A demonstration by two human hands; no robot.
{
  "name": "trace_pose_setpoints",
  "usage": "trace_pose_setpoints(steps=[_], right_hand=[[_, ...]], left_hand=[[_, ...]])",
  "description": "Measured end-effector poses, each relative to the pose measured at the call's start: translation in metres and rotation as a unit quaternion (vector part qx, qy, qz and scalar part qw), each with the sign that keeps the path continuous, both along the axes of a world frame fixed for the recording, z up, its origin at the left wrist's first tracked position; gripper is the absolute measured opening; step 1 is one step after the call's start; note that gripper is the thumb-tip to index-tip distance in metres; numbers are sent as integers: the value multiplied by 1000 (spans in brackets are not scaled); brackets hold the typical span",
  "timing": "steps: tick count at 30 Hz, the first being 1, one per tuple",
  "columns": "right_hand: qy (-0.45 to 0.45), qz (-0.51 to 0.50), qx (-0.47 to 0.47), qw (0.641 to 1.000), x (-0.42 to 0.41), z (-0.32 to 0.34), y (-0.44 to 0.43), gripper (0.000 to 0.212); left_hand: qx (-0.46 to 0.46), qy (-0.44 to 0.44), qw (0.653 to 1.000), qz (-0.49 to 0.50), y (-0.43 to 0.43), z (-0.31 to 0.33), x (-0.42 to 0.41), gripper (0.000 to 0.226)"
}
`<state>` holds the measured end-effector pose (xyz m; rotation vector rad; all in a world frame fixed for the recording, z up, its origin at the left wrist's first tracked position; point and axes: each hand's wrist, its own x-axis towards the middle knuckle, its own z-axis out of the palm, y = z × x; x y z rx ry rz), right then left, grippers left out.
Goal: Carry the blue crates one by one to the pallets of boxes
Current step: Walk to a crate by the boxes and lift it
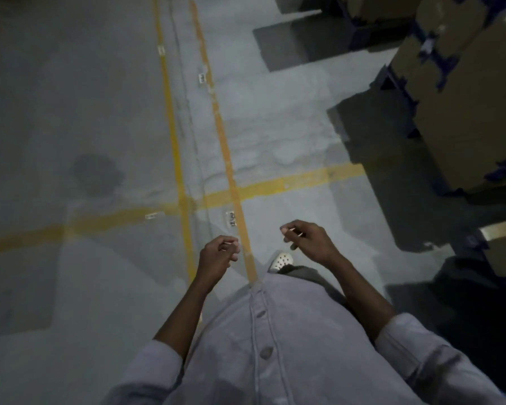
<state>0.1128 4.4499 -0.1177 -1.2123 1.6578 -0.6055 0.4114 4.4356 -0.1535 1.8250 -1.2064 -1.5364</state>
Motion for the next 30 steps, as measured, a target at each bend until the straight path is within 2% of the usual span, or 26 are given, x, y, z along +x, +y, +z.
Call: trace_pose_setpoints(steps=[3, 8, 13, 16, 20, 25, 30], right_hand=[[26, -26, -19, 999, -12, 13, -86, 15], [-5, 27, 6, 1000, -3, 20, -200, 16], [-17, 55, 39, 998, 2, -1, -318, 16], [-1, 40, 44, 998, 4, -15, -407, 16], [-1, 12, 41, 999, 13, -1, -506, 14], [-14, -14, 22, 1000, 32, 35, -632, 14], [-31, -20, 26, 999, 26, 34, -740, 15]], left_hand=[[-4, 2, 999, 44, -65, 13, -13, 13], [-4, 22, 995, 99, -160, 18, -17, 15], [0, 38, 989, 143, -282, -7, -10, 5], [-24, 32, 993, 113, -380, -17, -1, 16], [-55, 24, 997, 55, -498, 1, 12, 28], [-113, 38, 993, -9, -658, 51, 16, 29], [-137, 64, 988, -29, -776, 59, 3, 30]])
